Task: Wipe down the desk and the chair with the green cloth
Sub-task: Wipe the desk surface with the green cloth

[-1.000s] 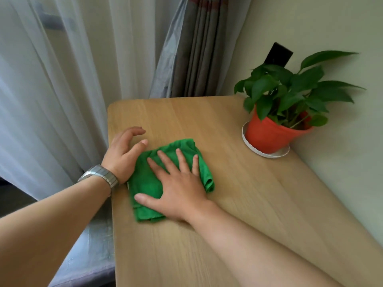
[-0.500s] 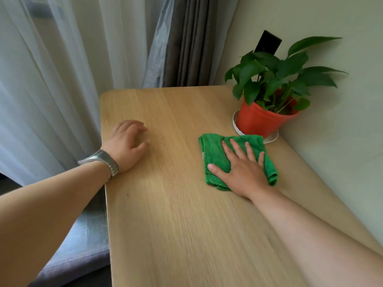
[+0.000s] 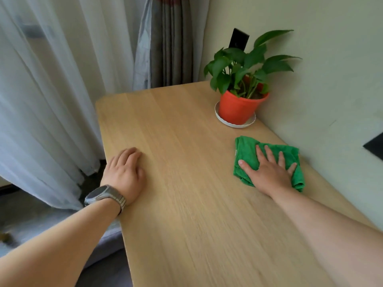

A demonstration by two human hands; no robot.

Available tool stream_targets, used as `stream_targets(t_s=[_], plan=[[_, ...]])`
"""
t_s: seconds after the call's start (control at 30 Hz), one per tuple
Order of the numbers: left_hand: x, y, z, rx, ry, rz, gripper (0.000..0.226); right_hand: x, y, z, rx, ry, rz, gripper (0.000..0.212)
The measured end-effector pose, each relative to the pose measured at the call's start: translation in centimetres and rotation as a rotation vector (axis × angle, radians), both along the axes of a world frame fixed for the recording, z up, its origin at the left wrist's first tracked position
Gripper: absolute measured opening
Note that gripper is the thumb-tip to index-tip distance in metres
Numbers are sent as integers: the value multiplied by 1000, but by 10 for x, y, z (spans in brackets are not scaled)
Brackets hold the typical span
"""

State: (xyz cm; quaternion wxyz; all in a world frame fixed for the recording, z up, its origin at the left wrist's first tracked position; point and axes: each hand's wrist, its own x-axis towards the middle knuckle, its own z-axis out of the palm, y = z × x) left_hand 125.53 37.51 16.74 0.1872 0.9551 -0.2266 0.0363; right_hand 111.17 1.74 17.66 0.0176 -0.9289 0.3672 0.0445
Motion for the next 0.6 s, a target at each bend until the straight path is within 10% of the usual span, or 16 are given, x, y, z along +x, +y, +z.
stream_targets(t_s=[0.33,0.6], plan=[[-73,7,-6,-15,6,34,59,-91,-22,15,65,54,-219,104],[-126,3,-8,-67,46,103,46,-76,103,10,63,-2,162,98]])
